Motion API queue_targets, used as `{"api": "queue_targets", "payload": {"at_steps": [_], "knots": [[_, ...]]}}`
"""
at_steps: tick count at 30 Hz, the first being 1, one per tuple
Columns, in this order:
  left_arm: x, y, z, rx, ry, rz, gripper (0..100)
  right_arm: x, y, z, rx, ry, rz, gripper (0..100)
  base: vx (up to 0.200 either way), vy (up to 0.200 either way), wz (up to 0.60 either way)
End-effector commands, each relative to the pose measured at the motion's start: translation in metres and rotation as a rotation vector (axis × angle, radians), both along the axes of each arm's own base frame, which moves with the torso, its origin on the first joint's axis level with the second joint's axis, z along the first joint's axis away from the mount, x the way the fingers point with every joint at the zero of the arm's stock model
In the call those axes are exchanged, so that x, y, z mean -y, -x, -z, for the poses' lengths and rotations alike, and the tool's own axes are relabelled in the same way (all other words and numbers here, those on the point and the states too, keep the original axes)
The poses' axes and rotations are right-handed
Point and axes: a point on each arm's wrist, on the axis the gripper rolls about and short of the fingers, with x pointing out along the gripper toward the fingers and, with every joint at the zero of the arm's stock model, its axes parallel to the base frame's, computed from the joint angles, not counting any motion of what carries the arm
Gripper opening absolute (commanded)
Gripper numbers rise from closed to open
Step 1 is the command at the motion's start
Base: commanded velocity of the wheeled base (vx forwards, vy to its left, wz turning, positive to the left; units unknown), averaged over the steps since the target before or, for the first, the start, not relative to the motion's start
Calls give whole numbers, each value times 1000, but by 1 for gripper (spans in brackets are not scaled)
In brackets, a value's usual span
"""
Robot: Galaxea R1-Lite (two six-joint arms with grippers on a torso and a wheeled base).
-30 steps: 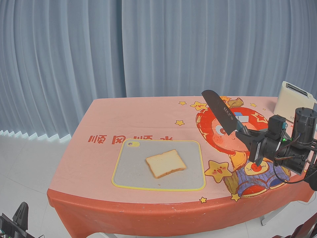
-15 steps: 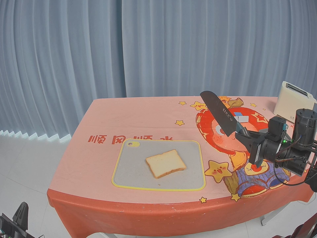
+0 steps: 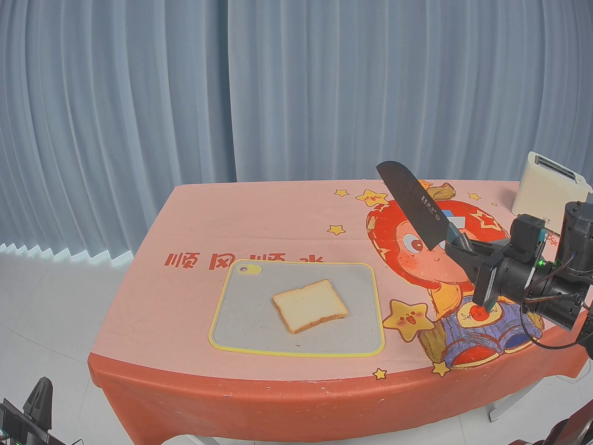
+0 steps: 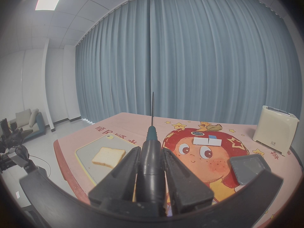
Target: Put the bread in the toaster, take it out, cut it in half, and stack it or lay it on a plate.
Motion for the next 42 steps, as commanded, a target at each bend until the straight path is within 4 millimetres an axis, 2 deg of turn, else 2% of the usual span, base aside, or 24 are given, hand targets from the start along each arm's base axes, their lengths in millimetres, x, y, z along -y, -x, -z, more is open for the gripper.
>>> {"api": "queue_targets", "payload": {"at_steps": [1, 42], "knots": [[0, -1, 5, -17, 5, -2, 0, 1, 2, -2, 10, -5, 2, 0, 0, 0, 0], [0, -1, 4, -8, -5, 8, 0, 2, 4, -2, 11, -6, -3, 0, 0, 0, 0]]}}
